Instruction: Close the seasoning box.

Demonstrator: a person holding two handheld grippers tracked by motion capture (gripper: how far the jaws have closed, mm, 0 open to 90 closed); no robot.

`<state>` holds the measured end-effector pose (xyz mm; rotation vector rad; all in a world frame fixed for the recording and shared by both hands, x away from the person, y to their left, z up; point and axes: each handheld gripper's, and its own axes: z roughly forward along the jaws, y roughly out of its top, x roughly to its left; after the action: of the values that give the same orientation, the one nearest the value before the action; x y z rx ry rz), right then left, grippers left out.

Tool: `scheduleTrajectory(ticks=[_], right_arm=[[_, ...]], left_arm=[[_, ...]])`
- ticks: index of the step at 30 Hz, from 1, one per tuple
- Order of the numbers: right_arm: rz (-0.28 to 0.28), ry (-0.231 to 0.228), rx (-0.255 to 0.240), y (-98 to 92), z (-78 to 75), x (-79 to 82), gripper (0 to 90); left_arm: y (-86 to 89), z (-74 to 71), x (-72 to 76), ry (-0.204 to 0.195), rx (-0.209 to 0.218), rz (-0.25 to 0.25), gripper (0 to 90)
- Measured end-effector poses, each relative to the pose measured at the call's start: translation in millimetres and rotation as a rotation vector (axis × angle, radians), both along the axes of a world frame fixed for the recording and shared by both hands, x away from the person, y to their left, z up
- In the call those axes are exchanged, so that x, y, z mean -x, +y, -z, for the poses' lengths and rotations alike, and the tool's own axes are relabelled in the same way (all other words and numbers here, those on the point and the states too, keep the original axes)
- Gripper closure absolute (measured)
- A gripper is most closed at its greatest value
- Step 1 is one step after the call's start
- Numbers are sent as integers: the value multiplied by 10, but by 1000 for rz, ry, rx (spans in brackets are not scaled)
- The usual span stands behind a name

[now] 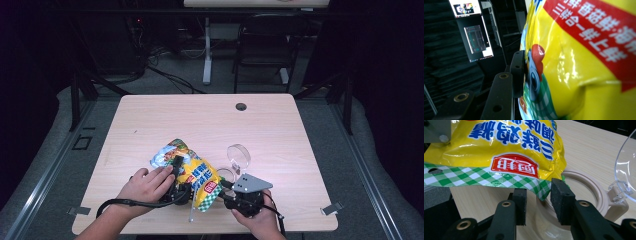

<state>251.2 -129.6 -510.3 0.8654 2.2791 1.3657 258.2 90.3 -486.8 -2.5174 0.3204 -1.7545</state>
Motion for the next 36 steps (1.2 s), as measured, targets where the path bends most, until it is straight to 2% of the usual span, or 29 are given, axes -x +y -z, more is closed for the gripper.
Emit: scheduleTrajectory(ticks=[26, 36], right_arm=[[27, 10, -7, -7, 13, -17, 668], [47, -3, 12, 13, 23, -14, 712]], left_arm=[[-49, -74, 27, -3, -43, 14, 675], [-92, -100, 42, -3, -53, 25, 685]])
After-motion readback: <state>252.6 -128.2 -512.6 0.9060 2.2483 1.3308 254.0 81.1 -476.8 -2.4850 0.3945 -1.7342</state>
